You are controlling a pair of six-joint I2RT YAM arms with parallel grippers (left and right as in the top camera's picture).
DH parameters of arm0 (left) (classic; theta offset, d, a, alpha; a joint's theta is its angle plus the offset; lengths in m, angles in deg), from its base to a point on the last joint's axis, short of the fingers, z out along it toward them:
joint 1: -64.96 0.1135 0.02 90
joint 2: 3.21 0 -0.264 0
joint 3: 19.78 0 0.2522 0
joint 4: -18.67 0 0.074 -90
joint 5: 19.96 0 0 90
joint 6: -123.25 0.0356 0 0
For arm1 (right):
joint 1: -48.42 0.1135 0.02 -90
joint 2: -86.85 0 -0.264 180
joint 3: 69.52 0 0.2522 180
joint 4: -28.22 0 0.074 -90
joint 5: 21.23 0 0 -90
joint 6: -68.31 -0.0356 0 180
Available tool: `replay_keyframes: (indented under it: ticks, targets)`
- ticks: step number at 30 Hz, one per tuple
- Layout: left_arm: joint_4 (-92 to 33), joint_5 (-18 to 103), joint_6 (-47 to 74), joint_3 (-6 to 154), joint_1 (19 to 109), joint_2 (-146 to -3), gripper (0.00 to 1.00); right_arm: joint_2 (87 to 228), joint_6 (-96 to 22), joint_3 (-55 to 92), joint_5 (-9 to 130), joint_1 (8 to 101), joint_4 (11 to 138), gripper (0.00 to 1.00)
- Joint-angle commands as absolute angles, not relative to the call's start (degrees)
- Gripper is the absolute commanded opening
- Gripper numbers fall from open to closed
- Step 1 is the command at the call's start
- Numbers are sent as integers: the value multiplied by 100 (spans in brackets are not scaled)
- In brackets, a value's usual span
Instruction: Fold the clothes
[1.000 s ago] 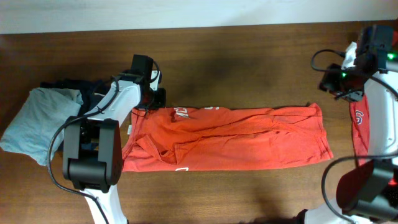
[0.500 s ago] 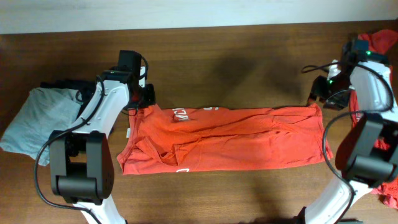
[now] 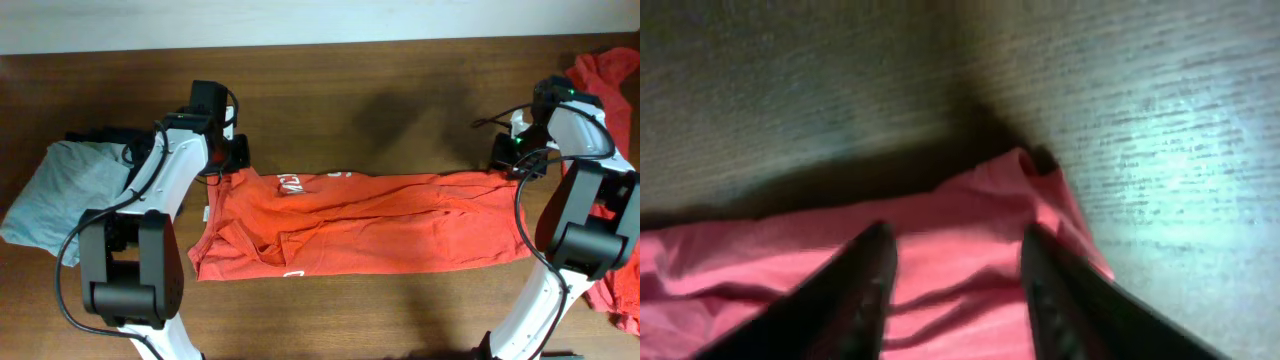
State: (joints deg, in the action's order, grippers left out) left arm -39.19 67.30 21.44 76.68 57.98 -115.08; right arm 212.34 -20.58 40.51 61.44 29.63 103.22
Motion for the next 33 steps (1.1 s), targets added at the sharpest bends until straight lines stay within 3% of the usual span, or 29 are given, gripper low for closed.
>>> replay_keyframes:
  ticks: [1, 7, 11, 16, 18, 20, 22, 33]
  targets:
    - [-3838, 6769, 2087, 7661, 5798, -11414, 13, 21470, -2093, 4080, 6179, 2915, 10188, 34]
    - [-3774, 6634, 2089, 7657, 5800, -11508, 36, 21560, -2196, 4080, 6231, 2917, 10151, 21]
    - [-3757, 6350, 2087, 7657, 5798, -11733, 36, 21560, -2434, 4080, 6505, 2917, 10108, 4]
    - [-3578, 6383, 2089, 7657, 5800, -12002, 36, 21560, -2432, 4080, 6502, 2917, 10112, 4]
    - [-3538, 6380, 2089, 7657, 5800, -12136, 35, 21560, -2434, 4080, 6502, 2917, 10108, 4]
    - [-3534, 6383, 2089, 7657, 5800, -12238, 26, 21560, -2432, 4080, 6502, 2915, 10103, 4]
    - [-3519, 6389, 2094, 7657, 5800, -12361, 1, 21560, -2430, 4080, 6529, 2915, 10090, 4]
    - [-3599, 6852, 2087, 7687, 6227, -12007, 1, 21560, -2561, 4080, 6946, 2878, 9292, 4]
